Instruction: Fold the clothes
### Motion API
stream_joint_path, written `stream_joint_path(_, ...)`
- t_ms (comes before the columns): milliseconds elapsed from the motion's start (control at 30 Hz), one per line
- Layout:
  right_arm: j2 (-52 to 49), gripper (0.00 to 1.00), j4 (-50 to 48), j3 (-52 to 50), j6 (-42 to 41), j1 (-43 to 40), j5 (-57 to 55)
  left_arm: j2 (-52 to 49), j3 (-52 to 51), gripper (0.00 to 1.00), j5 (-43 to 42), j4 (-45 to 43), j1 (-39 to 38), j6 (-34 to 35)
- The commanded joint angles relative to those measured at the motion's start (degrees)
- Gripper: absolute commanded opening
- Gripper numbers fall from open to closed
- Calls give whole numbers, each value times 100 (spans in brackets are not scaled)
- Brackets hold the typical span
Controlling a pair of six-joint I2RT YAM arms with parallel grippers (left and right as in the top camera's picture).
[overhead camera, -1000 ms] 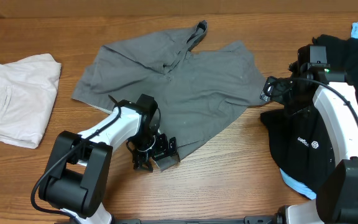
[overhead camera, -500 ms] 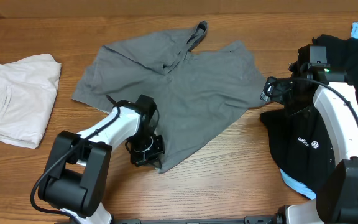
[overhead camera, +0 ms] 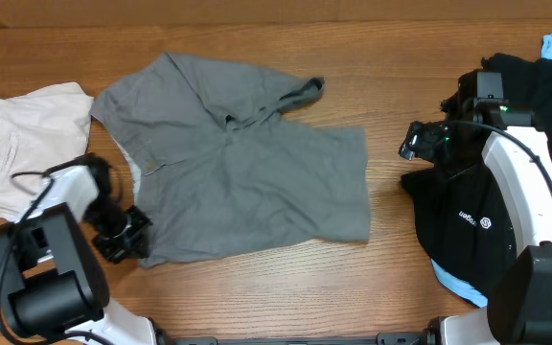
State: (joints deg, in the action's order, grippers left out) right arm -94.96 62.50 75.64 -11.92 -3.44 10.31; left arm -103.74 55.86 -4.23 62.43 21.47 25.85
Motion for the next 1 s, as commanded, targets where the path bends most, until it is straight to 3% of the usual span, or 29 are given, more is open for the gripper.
stream_joint_path(0,92,90,-81,-219,313,313,402,68,24,4,468,-31,330,-345)
stream_joint_path(133,22,88,-719,-660,339,813,435,68,24,4,466,-96,297,-358)
stream_joint_path(233,-151,74,-1274,-909,297,1071,442,68,24,4,466,-101,286,-391)
stream_joint_path(467,-872,61,-1582,-970,299,1174,509,68,24,4,466,-111,286,-407)
stream_joint_path(700,-970,45,-1805,-975,299,1174,890,68,24,4,463,-140,286,-407)
stream_joint_path(967,-977,45,-2103,-1285,299,1174,935,68,24,4,463,-164,286,-404)
